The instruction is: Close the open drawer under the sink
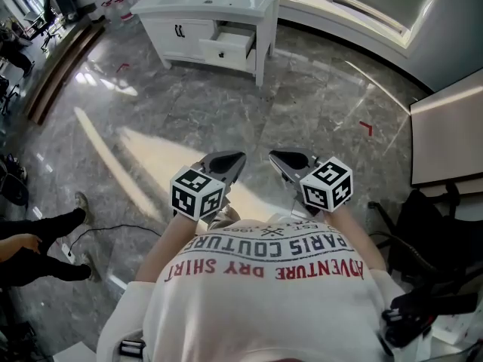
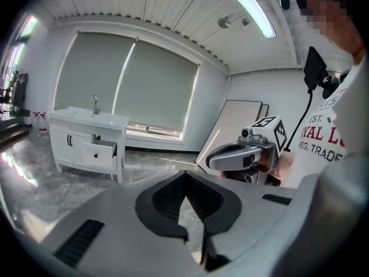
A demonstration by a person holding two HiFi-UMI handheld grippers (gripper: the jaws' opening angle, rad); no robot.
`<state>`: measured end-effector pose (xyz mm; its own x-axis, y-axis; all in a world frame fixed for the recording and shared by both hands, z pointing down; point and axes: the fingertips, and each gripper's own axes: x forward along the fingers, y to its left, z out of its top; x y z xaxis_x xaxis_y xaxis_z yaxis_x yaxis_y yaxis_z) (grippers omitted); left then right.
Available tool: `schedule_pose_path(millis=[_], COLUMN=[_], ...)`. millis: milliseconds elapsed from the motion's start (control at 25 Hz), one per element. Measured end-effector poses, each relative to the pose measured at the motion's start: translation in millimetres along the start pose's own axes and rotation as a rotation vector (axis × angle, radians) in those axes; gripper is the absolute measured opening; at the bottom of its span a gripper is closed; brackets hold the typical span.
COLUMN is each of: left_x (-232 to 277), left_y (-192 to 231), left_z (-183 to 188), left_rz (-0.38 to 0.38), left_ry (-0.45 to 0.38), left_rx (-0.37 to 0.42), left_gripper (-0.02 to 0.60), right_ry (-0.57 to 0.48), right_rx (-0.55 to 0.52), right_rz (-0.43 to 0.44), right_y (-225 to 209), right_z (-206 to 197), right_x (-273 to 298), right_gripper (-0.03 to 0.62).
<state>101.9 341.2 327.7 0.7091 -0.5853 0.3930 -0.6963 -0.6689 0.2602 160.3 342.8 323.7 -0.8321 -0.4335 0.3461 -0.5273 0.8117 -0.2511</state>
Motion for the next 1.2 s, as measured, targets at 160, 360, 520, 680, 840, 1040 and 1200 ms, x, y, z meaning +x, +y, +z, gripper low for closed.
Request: schedule_pose_path(millis=[160,360,520,680,840,1040,1200], left_x=[8.9,20.3,34.3,35.2,48.2,70.0,86.9], left_y=[1.3,8.3,18.5,53.2,111.3,212.2,328.9], left_z=[5.0,16.6,21.0,10.8,4.3,7.5,37.8], left_rz=[-0.010,0.007,0.005,0.023,0.031,0.017,0.030], left_ry=[0.001,0.023,0.037,0.078,0.084,0.101,0.091], left_rx=[-0.022,-0.009,-0.009,-0.010,-0.043,-0.081,-0.099], left_gripper=[0.000,0.000,0.000,0.000,0.000,0.000,0.000], right_ry=[-0.002,-0.016,0.021,0.042,0.068,0.084,0.083], right_rx=[0.025,0.029,0.055,0.090,0.086,0.117,0.126], right_rz=[-0.011,-0.010,0.002,0.005,-0.014,-0.039,-0.077], right_y=[-11.8,-26.6,-43.0,-56.8,-87.4,-140.8,-197.3], right_z=[-4.3,2.1,-9.3,-18.2,-16.6,3.9,47.8], right_x=[-4.5,-5.5,7.0,42.2,91.4,177.9,266.6], right_gripper=[-0.002,-0.002,-0.002,-0.002,-0.002,-0.002,-0.002])
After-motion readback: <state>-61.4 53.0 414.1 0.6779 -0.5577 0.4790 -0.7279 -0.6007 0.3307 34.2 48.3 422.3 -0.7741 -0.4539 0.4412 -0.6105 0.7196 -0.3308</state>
